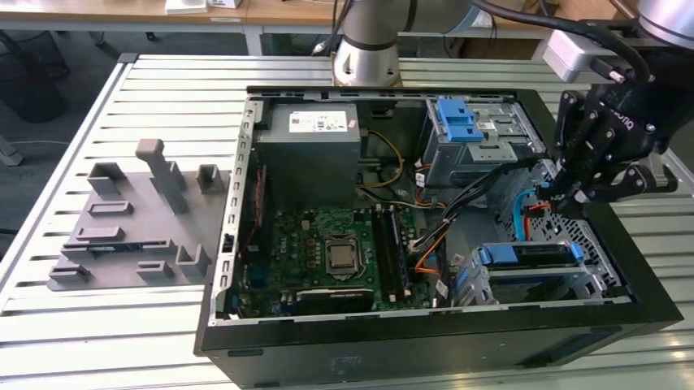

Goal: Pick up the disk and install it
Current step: 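Insert the first disk wire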

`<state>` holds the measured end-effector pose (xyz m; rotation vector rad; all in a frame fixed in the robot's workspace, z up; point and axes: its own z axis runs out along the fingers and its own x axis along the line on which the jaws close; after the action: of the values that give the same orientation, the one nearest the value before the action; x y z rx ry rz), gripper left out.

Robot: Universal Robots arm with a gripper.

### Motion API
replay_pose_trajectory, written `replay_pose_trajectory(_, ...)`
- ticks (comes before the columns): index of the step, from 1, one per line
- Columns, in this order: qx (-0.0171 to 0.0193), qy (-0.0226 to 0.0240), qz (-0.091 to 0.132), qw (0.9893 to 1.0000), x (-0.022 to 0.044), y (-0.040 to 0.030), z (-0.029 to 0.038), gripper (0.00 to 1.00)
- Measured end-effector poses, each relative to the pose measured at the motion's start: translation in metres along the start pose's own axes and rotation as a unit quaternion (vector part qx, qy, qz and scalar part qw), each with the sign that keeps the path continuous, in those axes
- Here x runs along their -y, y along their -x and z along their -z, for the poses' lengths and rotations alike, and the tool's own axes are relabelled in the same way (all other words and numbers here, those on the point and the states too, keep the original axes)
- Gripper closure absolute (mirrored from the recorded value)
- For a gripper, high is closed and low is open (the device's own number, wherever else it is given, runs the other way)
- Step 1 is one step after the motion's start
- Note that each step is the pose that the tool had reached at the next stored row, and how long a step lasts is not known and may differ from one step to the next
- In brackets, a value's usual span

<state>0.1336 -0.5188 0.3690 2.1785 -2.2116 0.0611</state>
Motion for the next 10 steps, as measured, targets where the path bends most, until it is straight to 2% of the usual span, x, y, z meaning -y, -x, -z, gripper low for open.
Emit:
replay_pose_trajectory(4, -0.0018, 0.0, 0.0, 1.0, -0.0001, 0.0034, -0.0033, 0.69)
replay_pose_trajectory(5, -0.0038, -0.0001, 0.0, 1.0, -0.0001, 0.0042, -0.0042, 0.69)
replay_pose_trajectory(10, -0.0224, -0.0003, 0.0, 0.9997, -0.0001, 0.0076, -0.0083, 0.69)
